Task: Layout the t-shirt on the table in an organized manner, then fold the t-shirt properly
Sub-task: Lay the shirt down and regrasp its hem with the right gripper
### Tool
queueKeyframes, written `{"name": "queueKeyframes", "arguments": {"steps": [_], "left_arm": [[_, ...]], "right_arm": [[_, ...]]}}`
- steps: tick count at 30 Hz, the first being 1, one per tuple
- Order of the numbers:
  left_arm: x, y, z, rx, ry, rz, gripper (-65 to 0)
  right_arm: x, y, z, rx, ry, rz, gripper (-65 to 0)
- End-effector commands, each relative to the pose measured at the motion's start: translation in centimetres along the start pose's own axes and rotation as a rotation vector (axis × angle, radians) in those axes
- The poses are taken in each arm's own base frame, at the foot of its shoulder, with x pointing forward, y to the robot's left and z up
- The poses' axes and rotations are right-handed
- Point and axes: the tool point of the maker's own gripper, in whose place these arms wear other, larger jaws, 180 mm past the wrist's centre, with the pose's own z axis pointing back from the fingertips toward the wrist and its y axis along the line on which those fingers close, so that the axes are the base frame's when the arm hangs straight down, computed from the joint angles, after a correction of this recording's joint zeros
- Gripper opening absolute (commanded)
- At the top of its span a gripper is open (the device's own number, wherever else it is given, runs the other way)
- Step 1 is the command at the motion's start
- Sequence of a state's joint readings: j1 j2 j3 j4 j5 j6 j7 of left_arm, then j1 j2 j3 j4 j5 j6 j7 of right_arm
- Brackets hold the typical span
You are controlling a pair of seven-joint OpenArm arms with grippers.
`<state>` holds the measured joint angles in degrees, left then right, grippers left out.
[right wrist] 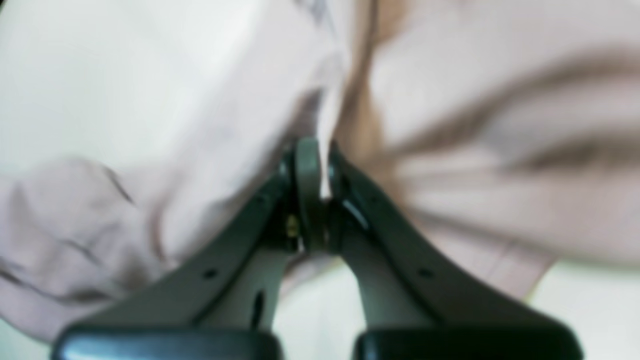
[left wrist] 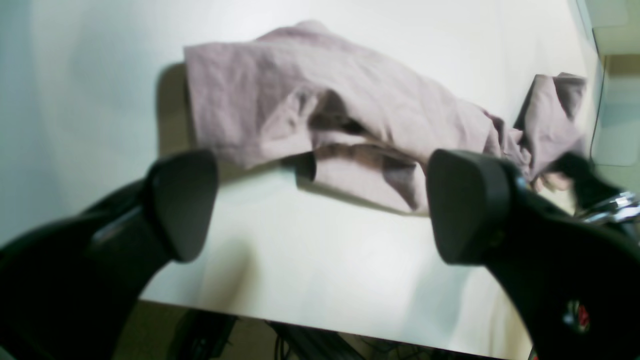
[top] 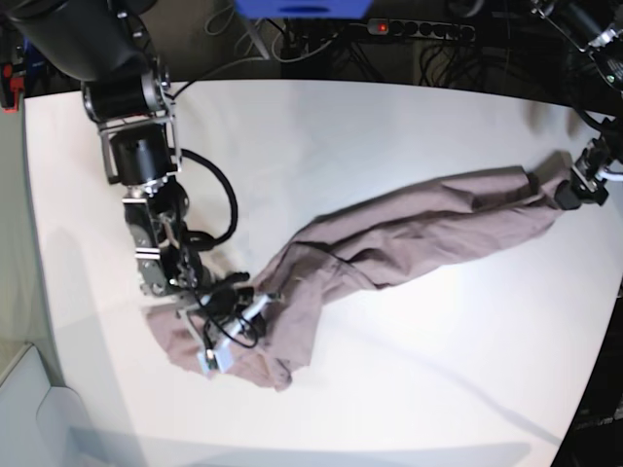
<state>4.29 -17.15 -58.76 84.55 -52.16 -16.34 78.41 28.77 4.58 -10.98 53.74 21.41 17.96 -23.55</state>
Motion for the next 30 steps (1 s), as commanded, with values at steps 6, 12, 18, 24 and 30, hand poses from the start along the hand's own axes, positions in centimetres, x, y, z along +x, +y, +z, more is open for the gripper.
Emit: {"name": "queueKeyframes", "arguments": {"steps": [6,12,18,24,30], "left_arm": [[1.0,-0.3,0.8,-0.006,-0.027,-0.022,0.0],[0.6,0.0,0.9,0.001,-0.016,-0.021,0.0],[-0.6,1.1,1.3,0.028,0.012,-0.014,0.0],[-1.6,1.4,1.2,0.033,0.028,0.000,0.0],[-2.1,1.3,0.9,0.023,0.032,0.013,0.0]], "right_arm": [[11.6,5.8,0.4,0.107,-0.263,0.050,-65.0],[14.8,11.4,-0.6,0.203,-0.307,0.028,-65.0],[12.4,12.5,-3.7,0.217,-0.189,-0.023,-48.9],[10.7,14.3,-4.4,0.245,-0.132,0.048,-32.2],[11.0,12.2,-3.1,0.213,-0.171,0.084,-28.1]]}}
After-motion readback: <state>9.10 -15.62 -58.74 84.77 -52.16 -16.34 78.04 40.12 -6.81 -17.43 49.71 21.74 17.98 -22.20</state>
